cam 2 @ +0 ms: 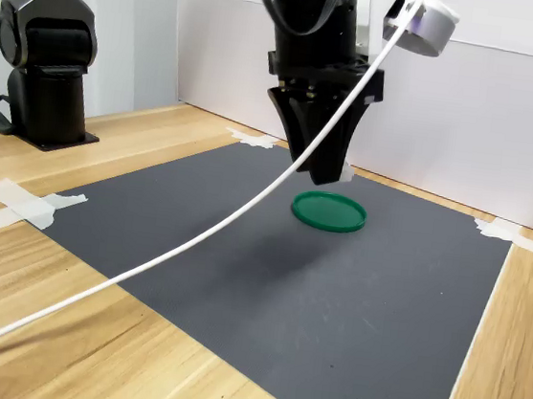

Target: Grasp a white terminal and put it in the green lid.

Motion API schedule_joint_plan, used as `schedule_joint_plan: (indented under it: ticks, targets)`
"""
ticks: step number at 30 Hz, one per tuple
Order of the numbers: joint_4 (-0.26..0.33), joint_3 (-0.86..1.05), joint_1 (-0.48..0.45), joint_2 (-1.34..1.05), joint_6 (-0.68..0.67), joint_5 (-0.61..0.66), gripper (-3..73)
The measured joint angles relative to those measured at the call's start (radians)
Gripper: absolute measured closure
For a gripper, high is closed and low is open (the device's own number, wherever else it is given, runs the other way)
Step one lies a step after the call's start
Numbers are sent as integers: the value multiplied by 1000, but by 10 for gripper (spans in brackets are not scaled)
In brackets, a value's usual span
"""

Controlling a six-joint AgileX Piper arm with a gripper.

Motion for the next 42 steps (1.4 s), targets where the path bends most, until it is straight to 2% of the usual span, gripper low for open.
schedule_joint_plan:
  ticks: [3, 10, 16, 22, 25, 32, 40, 42]
  targets:
    - [-6, 0, 65, -10, 41, 4, 422]
    - [-60, 14, 203, -15, 126, 16, 422]
    - [-70, 99, 281, -16, 203, -56, 422]
    - [-155, 211, 288, -15, 265, -205, 422]
    - [-175, 256, 288, -11, 264, -266, 422]
    - [-174, 271, 288, 28, 257, -305, 422]
    - [-144, 271, 288, 40, 259, -306, 422]
    - [-138, 271, 288, 41, 259, -306, 402]
